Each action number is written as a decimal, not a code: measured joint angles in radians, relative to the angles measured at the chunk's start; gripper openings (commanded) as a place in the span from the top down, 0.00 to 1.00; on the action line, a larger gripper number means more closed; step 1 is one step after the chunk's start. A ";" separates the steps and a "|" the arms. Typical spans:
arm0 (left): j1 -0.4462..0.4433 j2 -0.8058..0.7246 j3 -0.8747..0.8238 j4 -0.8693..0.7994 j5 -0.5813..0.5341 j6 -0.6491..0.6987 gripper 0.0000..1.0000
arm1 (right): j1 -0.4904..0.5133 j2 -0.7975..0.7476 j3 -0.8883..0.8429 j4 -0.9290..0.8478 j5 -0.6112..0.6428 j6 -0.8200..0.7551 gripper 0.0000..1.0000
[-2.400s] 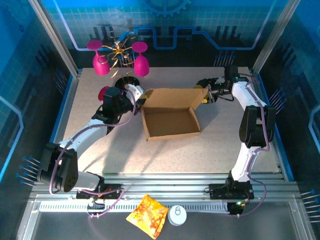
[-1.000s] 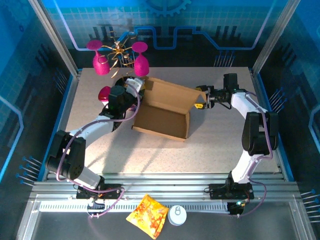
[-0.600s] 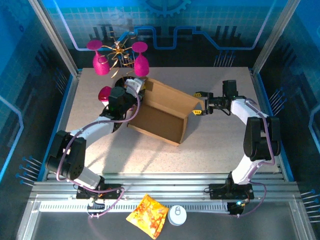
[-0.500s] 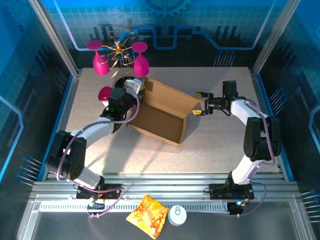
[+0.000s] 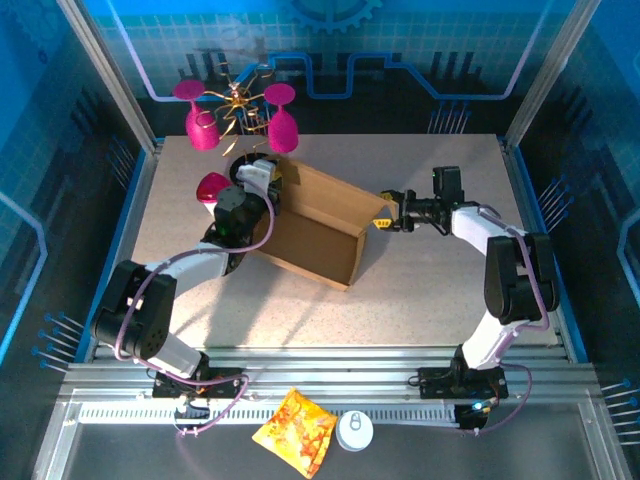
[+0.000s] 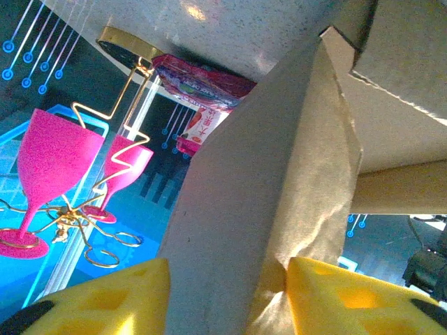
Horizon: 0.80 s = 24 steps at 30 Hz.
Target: Fold the paper box
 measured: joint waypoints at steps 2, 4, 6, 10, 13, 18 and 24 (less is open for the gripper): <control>-0.003 0.000 -0.001 0.018 -0.004 -0.005 0.91 | 0.003 0.000 -0.004 0.013 0.011 0.023 0.62; -0.006 0.000 -0.008 0.035 -0.008 -0.017 0.91 | 0.003 0.000 -0.005 0.027 0.025 0.043 0.66; -0.007 0.000 -0.019 0.048 -0.014 -0.027 0.90 | 0.003 0.000 -0.005 0.040 0.043 0.056 0.70; -0.008 0.000 -0.036 0.055 -0.019 -0.052 0.88 | 0.003 0.000 -0.005 0.054 0.074 0.075 0.77; -0.012 0.000 -0.047 0.063 -0.019 -0.067 0.88 | 0.003 0.000 -0.005 0.060 0.095 0.079 0.80; -0.016 0.001 -0.069 0.081 -0.019 -0.099 0.86 | 0.003 0.000 -0.005 0.061 0.119 0.086 0.90; -0.020 0.011 -0.085 0.096 -0.018 -0.146 0.84 | 0.003 0.000 -0.008 0.069 0.141 0.090 0.98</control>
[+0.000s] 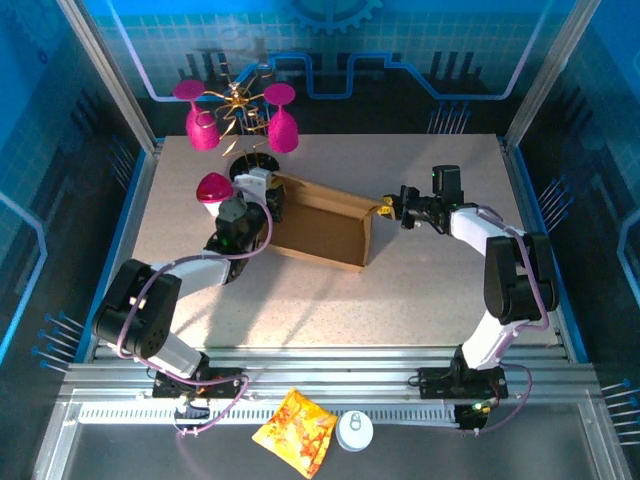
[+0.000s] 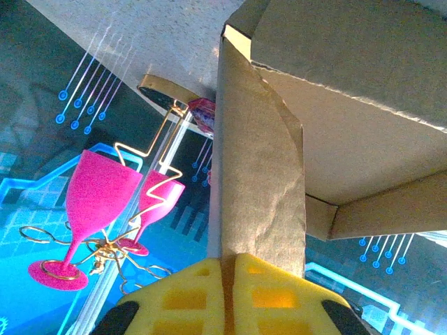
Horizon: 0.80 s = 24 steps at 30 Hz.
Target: Fold the paper box
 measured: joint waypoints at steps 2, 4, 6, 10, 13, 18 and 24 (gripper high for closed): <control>-0.001 0.000 -0.006 0.001 0.000 -0.018 0.80 | 0.000 0.000 -0.002 -0.001 0.004 0.000 1.00; -0.002 0.000 -0.013 -0.001 0.006 -0.040 0.66 | 0.000 0.000 -0.002 -0.002 0.008 0.000 1.00; -0.011 -0.002 -0.021 -0.005 0.015 -0.068 0.58 | 0.000 -0.002 -0.002 -0.005 0.012 0.000 1.00; -0.024 -0.034 -0.032 -0.049 0.033 -0.120 0.47 | -0.005 -0.005 -0.002 -0.024 0.015 -0.016 1.00; -0.030 -0.088 -0.032 -0.111 0.053 -0.165 0.35 | -0.008 -0.013 -0.002 -0.040 0.013 -0.029 1.00; -0.045 -0.193 -0.039 -0.215 0.094 -0.265 0.13 | -0.011 -0.018 0.020 -0.081 0.002 -0.065 1.00; -0.051 -0.312 -0.044 -0.370 0.149 -0.381 0.07 | -0.018 -0.021 0.060 -0.127 -0.001 -0.105 1.00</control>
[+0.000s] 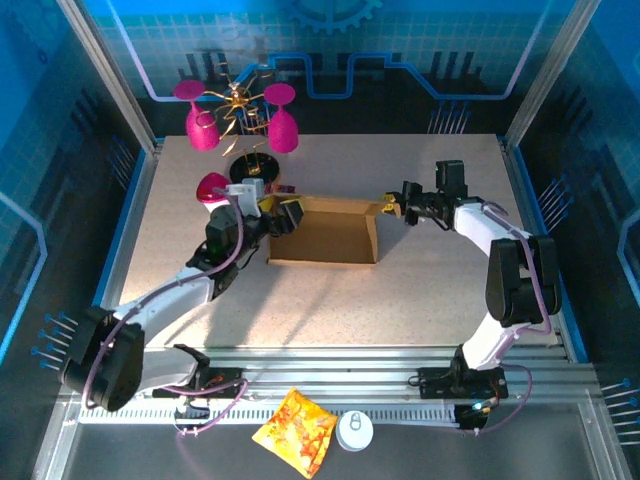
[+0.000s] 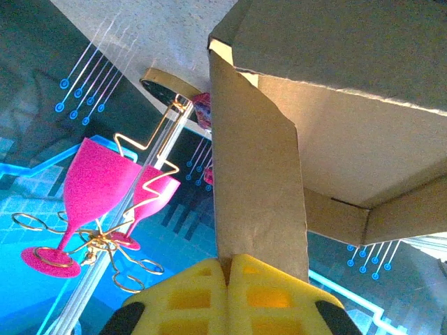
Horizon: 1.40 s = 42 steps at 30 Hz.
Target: Fold the paper box
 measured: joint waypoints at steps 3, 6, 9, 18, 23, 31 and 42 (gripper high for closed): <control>-0.001 -0.045 -0.001 -0.074 0.032 -0.054 0.06 | -0.002 -0.003 0.000 -0.015 0.001 -0.013 1.00; -0.001 -0.071 -0.003 -0.146 0.051 -0.096 0.05 | -0.002 -0.003 0.001 -0.033 0.002 -0.025 1.00; 0.000 -0.084 -0.012 -0.200 0.061 -0.130 0.05 | -0.002 -0.003 0.004 -0.048 0.005 -0.040 1.00; 0.026 -0.089 -0.015 -0.291 0.106 -0.201 0.02 | -0.003 -0.003 0.005 -0.067 0.006 -0.052 1.00; 0.027 -0.140 0.005 -0.378 0.109 -0.245 0.11 | -0.011 -0.003 0.014 -0.103 0.005 -0.082 1.00; 0.167 -0.135 0.386 -0.723 0.039 -0.439 0.36 | -0.061 -0.003 0.093 -0.239 0.004 -0.228 1.00; 0.274 0.260 0.844 -1.083 0.042 -0.649 0.38 | -0.122 0.015 0.186 -0.467 -0.027 -0.528 1.00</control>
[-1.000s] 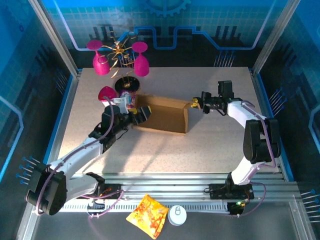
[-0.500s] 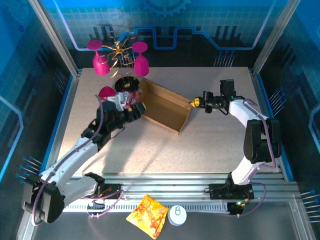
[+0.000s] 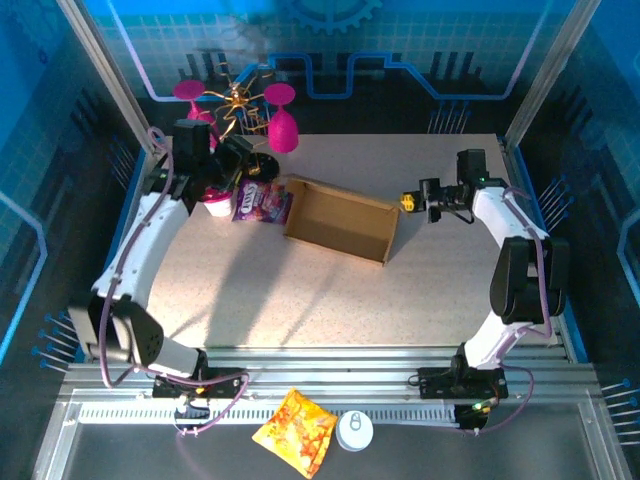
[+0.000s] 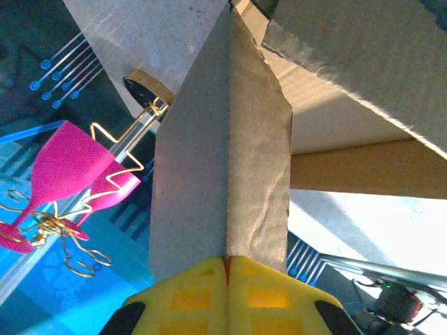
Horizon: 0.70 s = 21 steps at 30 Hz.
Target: Fold the paper box
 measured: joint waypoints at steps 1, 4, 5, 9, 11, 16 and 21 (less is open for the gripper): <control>-0.006 0.027 0.021 -0.034 -0.002 -0.011 0.39 | -0.008 0.004 0.007 -0.024 -0.004 -0.029 1.00; -0.042 0.082 0.083 -0.108 -0.013 -0.043 0.37 | -0.039 0.026 0.042 -0.113 -0.018 -0.126 1.00; -0.059 0.094 0.101 -0.126 -0.016 -0.056 0.37 | -0.048 0.037 0.061 -0.147 -0.021 -0.163 1.00; -0.129 0.135 0.154 -0.172 -0.015 -0.116 0.33 | -0.067 0.076 0.132 -0.257 -0.023 -0.291 1.00; -0.154 0.165 0.179 -0.195 -0.013 -0.139 0.32 | -0.067 0.091 0.156 -0.294 -0.025 -0.339 1.00; -0.160 0.249 0.192 -0.198 -0.011 -0.167 0.29 | -0.067 0.118 0.181 -0.349 -0.024 -0.416 1.00; -0.159 0.335 0.192 -0.159 0.013 -0.188 0.33 | -0.067 0.142 0.192 -0.381 -0.024 -0.463 1.00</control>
